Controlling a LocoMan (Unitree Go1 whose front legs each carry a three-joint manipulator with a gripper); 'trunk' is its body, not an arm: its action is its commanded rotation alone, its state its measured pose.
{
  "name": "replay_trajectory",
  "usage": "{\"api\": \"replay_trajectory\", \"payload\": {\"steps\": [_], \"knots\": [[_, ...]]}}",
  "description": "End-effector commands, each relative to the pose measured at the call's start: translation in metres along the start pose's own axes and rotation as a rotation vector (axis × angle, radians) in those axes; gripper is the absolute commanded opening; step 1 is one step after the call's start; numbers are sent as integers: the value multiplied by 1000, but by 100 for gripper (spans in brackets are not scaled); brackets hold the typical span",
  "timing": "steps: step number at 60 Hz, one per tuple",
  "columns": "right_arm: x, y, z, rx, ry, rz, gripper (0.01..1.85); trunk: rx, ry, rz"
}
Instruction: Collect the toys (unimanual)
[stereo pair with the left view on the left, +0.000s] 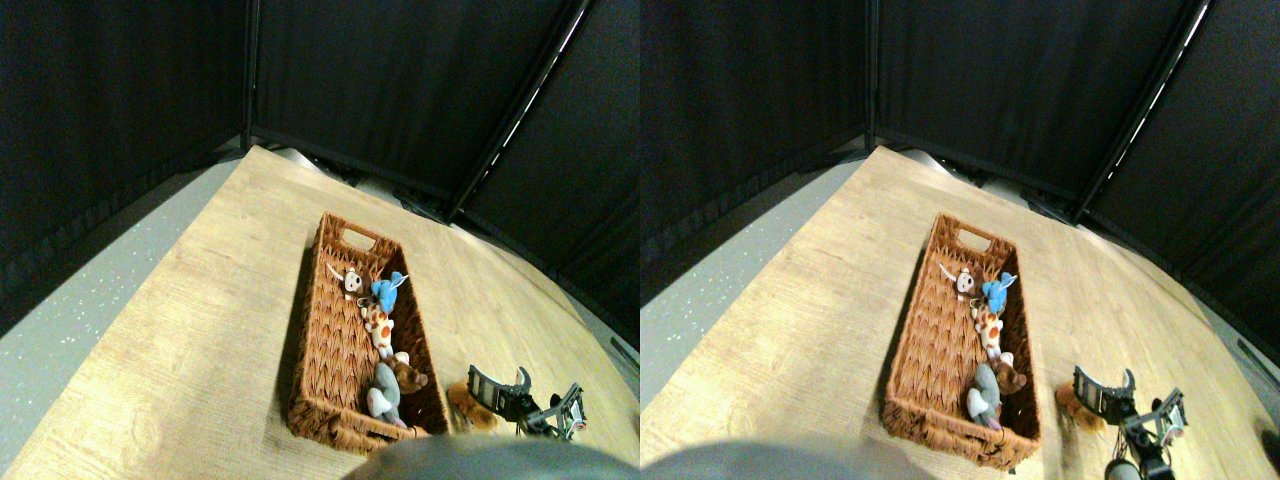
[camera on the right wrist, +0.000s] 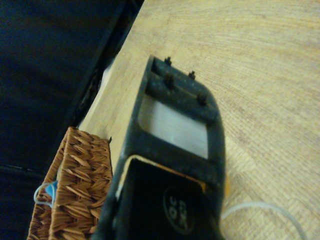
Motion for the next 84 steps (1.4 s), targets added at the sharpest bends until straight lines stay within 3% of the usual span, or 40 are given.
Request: {"api": "replay_trajectory", "payload": {"steps": [1,14,23,42,46,56,64,76,84], "knots": [[0,-5,0,-11,16,31,85,-27,27,21],[3,-19,-6,76,15,4,79,-28,28,31],[5,-30,-13,72,3,-32,86,-26,32,34],[16,-48,-20,97,-45,-68,69,-24,39,36],[17,-45,-21,98,-41,-69,61,-24,39,37],[23,-39,-20,143,-74,-26,6,-18,34,31],[24,-30,-22,145,-134,9,6,-12,31,28],[23,-6,-21,36,-132,82,6,-5,22,22],[24,20,-23,-55,-110,140,6,-3,6,18]]}}
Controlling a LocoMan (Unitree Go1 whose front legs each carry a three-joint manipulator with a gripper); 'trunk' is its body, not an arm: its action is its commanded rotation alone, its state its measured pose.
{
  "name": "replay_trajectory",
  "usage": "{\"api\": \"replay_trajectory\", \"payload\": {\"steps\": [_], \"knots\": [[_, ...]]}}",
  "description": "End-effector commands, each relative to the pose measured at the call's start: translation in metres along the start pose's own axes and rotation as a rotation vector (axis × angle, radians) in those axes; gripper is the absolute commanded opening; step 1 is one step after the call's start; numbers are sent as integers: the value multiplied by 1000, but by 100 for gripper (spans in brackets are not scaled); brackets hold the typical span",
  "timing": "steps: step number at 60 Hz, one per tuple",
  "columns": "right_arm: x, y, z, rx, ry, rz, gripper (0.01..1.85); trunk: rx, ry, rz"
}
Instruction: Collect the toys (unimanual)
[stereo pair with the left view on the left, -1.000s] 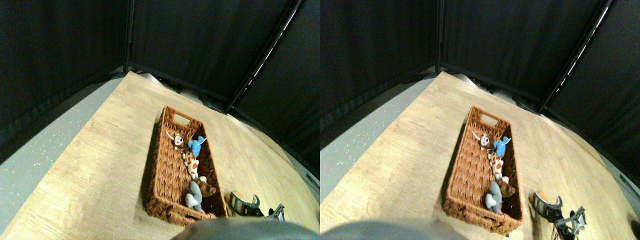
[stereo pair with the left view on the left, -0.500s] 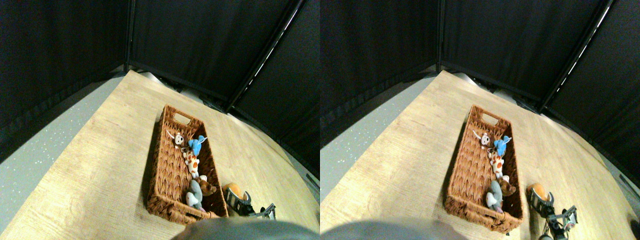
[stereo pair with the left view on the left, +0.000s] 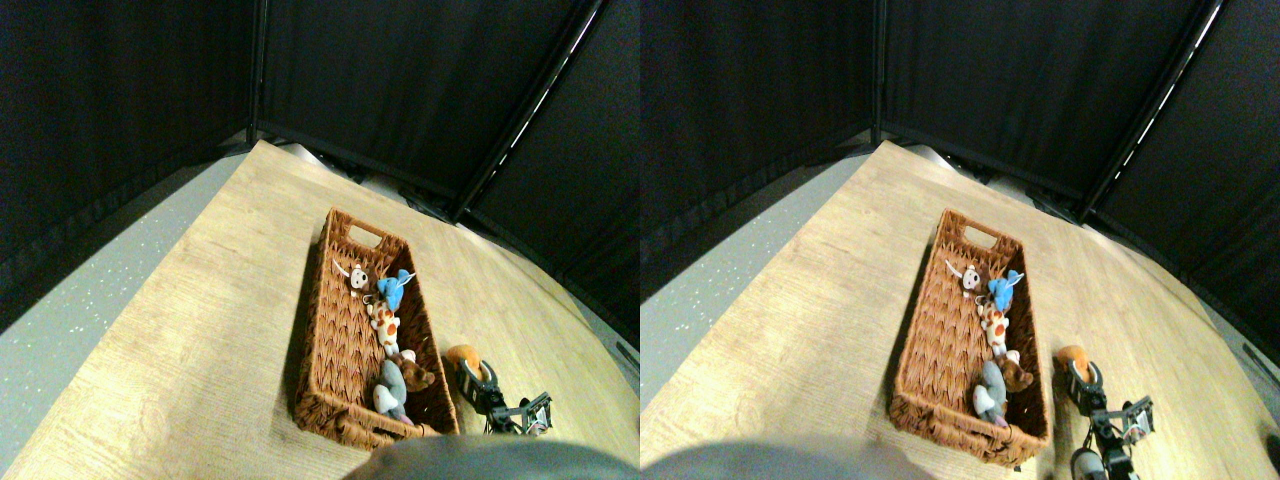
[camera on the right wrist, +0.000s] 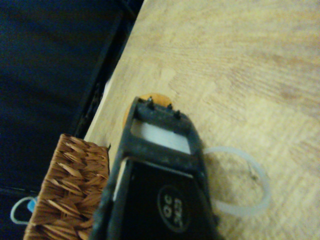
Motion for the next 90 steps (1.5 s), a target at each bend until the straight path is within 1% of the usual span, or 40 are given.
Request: {"api": "replay_trajectory", "payload": {"steps": [1,3,4,5,6,7,11,12,14,15,17,19,20,21,23,28,30,33,37,39,45,48,50,51,56,60,62,64,66,68,71,77,80,88,90], "knots": [[1,34,0,-43,16,104,6,-4,-7,6],[1,44,-2,-49,33,126,6,-5,-13,6],[1,49,-2,-55,44,143,6,-5,-13,6],[1,49,-2,-55,44,143,6,-5,-15,5],[2,55,-3,-52,63,164,6,-6,-18,6],[2,55,-3,-52,63,164,6,-6,-18,6],[2,76,-8,-56,104,222,6,-7,-22,7],[2,76,-8,-56,104,222,6,-6,-26,9],[2,87,-9,-105,109,255,6,-8,-29,11],[2,87,-9,-105,109,255,6,-9,-31,13],[0,95,-12,-107,115,286,6,-10,-33,14],[-2,104,-15,-100,121,297,6,-11,-35,14],[-2,108,-16,-99,138,310,6,-12,-36,15],[-2,108,-16,-99,138,310,6,-14,-39,16],[-5,115,-19,-110,149,334,6,-15,-41,16],[-11,130,-25,-114,150,360,6,-22,-48,21],[-14,136,-28,-156,138,368,6,-26,-50,23],[-17,142,-32,-158,136,384,6,-32,-54,28],[-19,152,-38,-193,151,405,6,-42,-57,34],[-21,156,-42,-168,172,407,6,-46,-60,36],[-25,165,-49,-172,161,400,6,-63,-66,42],[-27,172,-55,-195,183,421,6,-72,-70,46],[-28,174,-57,-206,178,429,6,-75,-71,48],[-28,177,-62,-220,187,438,6,-80,-73,51],[-31,180,-69,-224,214,433,6,-89,-74,59],[-31,180,-78,-176,264,419,6,-98,-77,67],[-31,179,-83,-170,260,409,6,-105,-78,74],[-31,178,-85,-156,268,412,6,-110,-78,79],[-31,176,-89,-174,273,421,6,-113,-77,82],[-32,174,-93,-167,270,411,6,-115,-77,85],[-31,172,-97,-162,287,414,6,-119,-77,87],[-29,165,-104,-127,302,370,6,-123,-74,89],[-28,160,-108,-119,320,363,6,-123,-72,92],[-27,152,-108,-136,294,351,6,-118,-69,89],[-27,151,-106,-163,288,357,6,-115,-67,87]]}}
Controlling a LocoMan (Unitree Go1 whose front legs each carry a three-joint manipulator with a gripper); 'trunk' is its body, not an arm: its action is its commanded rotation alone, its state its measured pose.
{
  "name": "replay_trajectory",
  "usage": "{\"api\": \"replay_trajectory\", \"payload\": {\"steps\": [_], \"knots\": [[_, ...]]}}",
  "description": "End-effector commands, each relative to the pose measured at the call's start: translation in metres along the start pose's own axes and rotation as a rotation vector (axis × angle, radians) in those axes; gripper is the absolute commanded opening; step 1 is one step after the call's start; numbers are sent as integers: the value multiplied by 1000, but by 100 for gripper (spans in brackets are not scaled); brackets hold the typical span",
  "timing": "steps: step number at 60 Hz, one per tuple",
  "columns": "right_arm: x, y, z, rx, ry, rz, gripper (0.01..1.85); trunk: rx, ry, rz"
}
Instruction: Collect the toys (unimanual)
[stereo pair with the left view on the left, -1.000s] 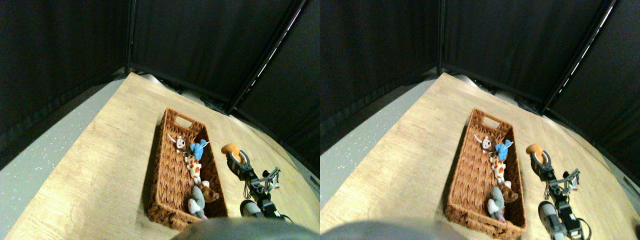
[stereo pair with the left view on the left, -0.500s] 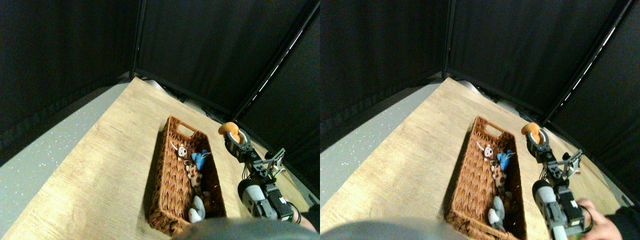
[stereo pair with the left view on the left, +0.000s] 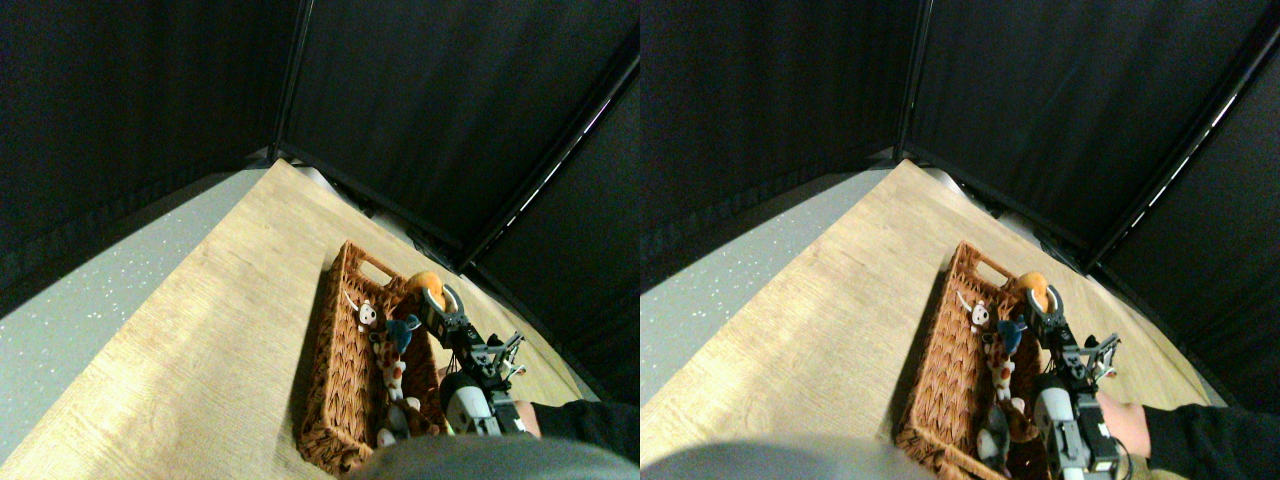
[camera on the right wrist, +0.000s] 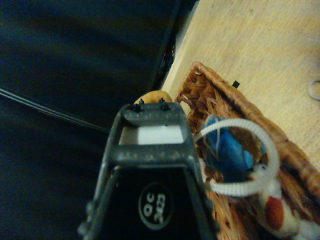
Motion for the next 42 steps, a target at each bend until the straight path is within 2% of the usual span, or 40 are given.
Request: {"api": "replay_trajectory", "payload": {"steps": [1,3,4,5,6,7,13,16,19,28,33,35,42], "knots": [[-1,0,4,-25,-29,19,6,3,1,12],[-1,0,4,-25,-29,19,6,3,1,12],[-2,-1,5,-42,-21,11,16,4,1,10],[-2,-1,5,-42,-21,11,16,7,0,7],[-3,-1,7,-53,-10,5,44,10,2,5],[-4,-1,7,-44,-10,3,50,11,3,4],[-5,-1,12,-62,-29,7,68,19,3,0],[-6,-1,14,-89,-32,16,70,21,3,-1],[-7,-2,19,-102,-89,-11,80,26,5,-2],[-8,-6,37,-108,-117,1,73,41,9,-13],[-10,-8,49,-89,-164,-13,76,49,13,-20],[-11,-9,54,-114,-205,-17,77,53,14,-23],[-15,-12,73,-116,-280,-17,69,67,18,-39]]}}
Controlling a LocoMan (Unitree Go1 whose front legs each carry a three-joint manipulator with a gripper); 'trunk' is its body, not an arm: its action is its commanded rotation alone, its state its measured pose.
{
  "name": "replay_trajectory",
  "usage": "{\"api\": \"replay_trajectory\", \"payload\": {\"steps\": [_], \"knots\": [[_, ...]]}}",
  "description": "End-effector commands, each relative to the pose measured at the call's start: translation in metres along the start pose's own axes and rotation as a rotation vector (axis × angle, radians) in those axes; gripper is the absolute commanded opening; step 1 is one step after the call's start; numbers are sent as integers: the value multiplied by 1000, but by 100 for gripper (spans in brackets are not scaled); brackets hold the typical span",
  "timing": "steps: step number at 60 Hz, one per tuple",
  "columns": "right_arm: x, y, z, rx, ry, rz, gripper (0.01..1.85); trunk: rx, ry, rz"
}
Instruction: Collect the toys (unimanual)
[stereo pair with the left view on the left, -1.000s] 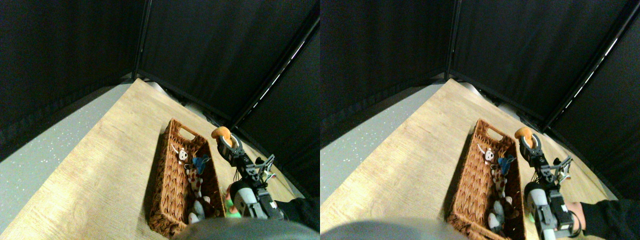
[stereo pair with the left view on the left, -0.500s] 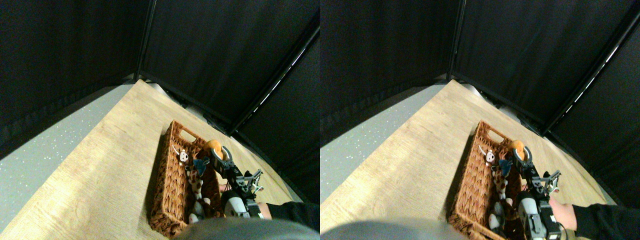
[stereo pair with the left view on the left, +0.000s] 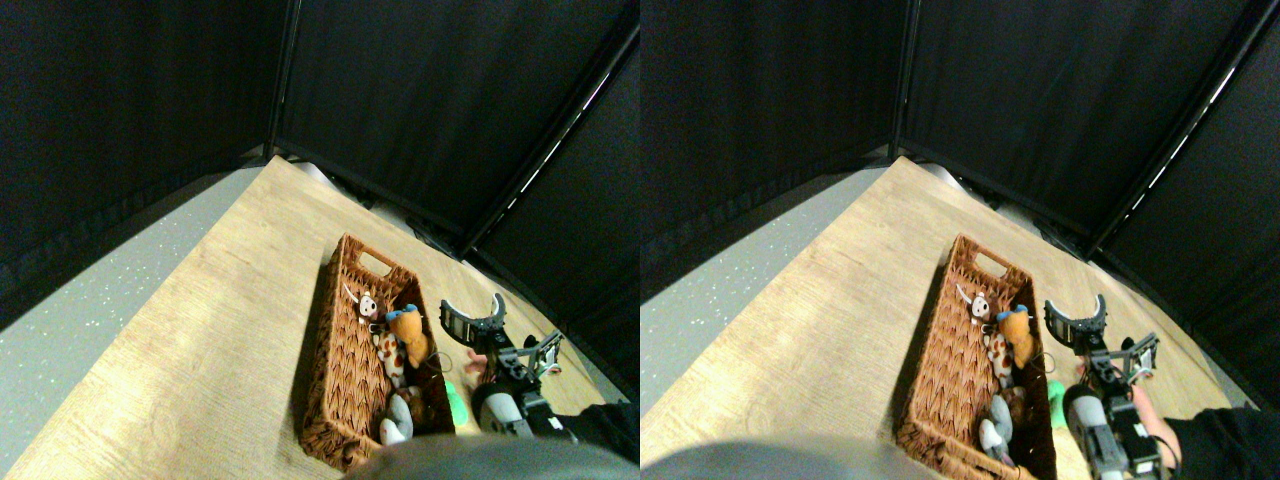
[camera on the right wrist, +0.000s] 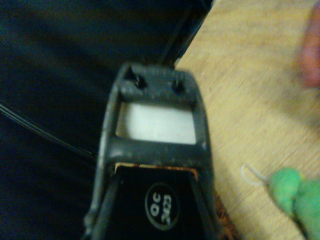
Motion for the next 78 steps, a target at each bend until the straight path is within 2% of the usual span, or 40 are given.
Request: {"api": "replay_trajectory", "payload": {"steps": [1,6,10,13,21,25,28,34,41,45,50,59,60,66,73,78], "knots": [[1,6,20,-18,-121,54,69,21,3,-19],[0,0,32,15,-177,44,66,31,6,-29],[0,-6,39,11,-192,37,62,42,12,-36],[-2,-14,45,4,-222,10,65,49,17,-40],[-8,-27,48,33,-249,2,68,68,30,-51],[-12,-36,48,71,-220,12,66,76,37,-55],[-14,-40,47,44,-220,9,68,82,40,-58],[-21,-54,45,105,-207,0,70,90,45,-60],[-28,-73,43,165,-195,-21,67,90,46,-56],[-32,-82,40,180,-197,-50,74,88,49,-57],[-32,-88,34,215,-176,-69,80,83,49,-56],[-35,-99,25,275,-171,-113,78,83,49,-56],[-35,-101,23,281,-170,-116,78,75,50,-47],[-37,-109,16,309,-135,-153,78,70,50,-43],[-35,-120,5,340,-114,-187,73,61,49,-34],[-32,-125,-1,348,-97,-215,78,58,49,-28]]}}
